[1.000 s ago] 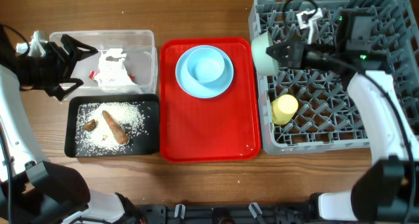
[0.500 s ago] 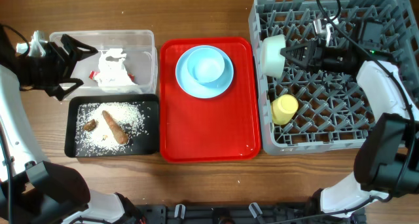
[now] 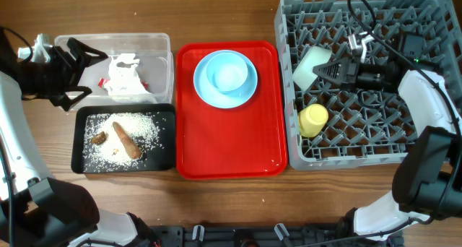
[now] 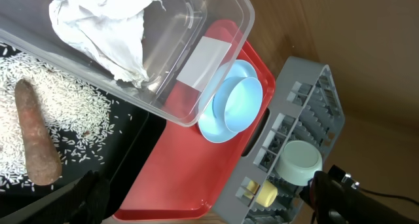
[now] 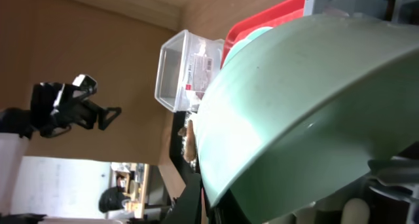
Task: Sort waste into correct bins and load items into the dishwasher rack
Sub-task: 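Carry the green bowl over the dish rack with the right gripper, then lower the green bowl into the rack slots beside the yellow cup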
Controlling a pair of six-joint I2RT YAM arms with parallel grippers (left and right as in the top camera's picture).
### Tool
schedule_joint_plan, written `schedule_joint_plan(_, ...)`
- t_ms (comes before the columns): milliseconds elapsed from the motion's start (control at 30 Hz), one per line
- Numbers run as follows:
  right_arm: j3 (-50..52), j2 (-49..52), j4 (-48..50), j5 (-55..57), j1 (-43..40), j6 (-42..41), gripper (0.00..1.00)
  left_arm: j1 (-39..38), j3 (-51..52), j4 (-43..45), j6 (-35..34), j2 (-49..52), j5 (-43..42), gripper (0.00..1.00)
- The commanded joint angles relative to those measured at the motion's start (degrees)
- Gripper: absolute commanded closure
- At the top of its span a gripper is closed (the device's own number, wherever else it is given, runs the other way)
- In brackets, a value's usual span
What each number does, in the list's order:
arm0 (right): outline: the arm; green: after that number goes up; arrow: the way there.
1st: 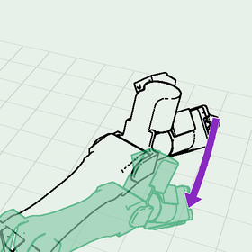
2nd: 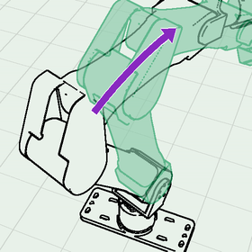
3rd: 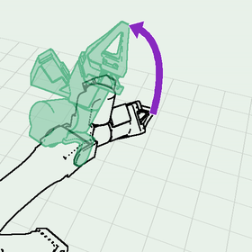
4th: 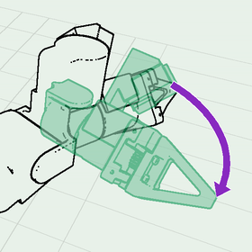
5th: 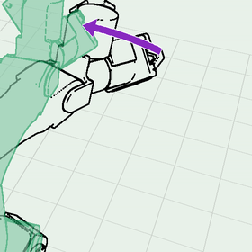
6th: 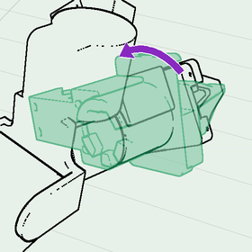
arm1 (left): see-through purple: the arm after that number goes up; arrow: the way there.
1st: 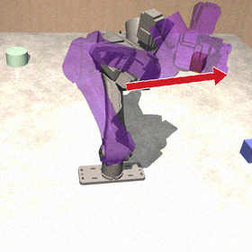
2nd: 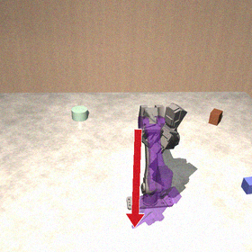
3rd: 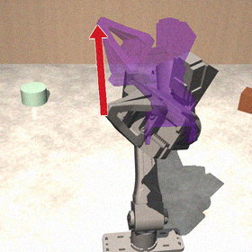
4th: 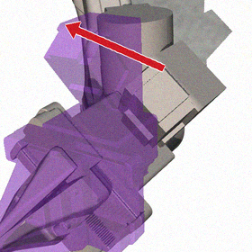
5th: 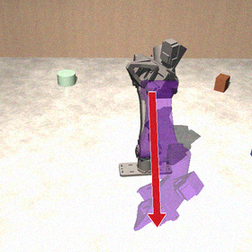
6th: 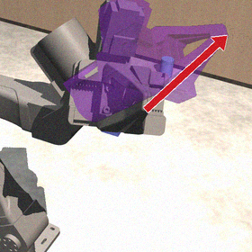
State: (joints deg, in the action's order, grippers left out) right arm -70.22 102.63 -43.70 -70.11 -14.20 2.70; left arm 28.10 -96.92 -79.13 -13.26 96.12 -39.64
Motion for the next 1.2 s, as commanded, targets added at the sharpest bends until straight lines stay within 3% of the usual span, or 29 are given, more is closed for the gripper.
schedule_joint_plan(0, 1.46, 1.99, -1.46, 15.72, -0.20, 2.27, 0.95, 0.26, -0.07, 0.00, -0.52, 0.20, 0.37, 0.00)
schedule_joint_plan(200, 1.25, 1.38, -4.44, 20.26, -1.62, 3.19, 0.84, 0.26, -0.07, 0.00, -0.52, 0.20, 0.35, 0.00)
schedule_joint_plan(267, 0.50, 0.83, -6.56, 22.62, -2.64, 3.37, 0.71, 0.26, -0.07, 0.00, -0.52, 0.20, 0.37, 0.00)
schedule_joint_plan(600, -0.98, -5.42, -9.11, 29.18, -5.07, 1.66, 0.55, 0.26, -0.07, 0.00, -0.52, 0.20, 0.37, 0.00)
schedule_joint_plan(733, -3.54, -9.05, -10.73, 35.60, -4.94, -1.22, 0.55, 0.26, -0.07, 0.00, -0.52, 0.20, 0.37, 0.00)
schedule_joint_plan(900, -4.79, -14.95, -10.99, 32.00, -1.73, 3.10, 0.56, 0.26, -0.07, 0.00, -0.52, 0.20, 0.37, 0.00)
schedule_joint_plan(1033, -4.79, -16.92, -10.29, 30.29, 4.79, 6.36, 0.55, 0.26, -0.07, 0.00, -0.52, 0.20, 0.37, 0.00)
schedule_joint_plan(1167, -4.76, -16.70, -10.29, 39.54, 12.52, 5.97, 0.55, 0.26, -0.07, 0.00, -0.52, 0.20, 0.37, 0.00)
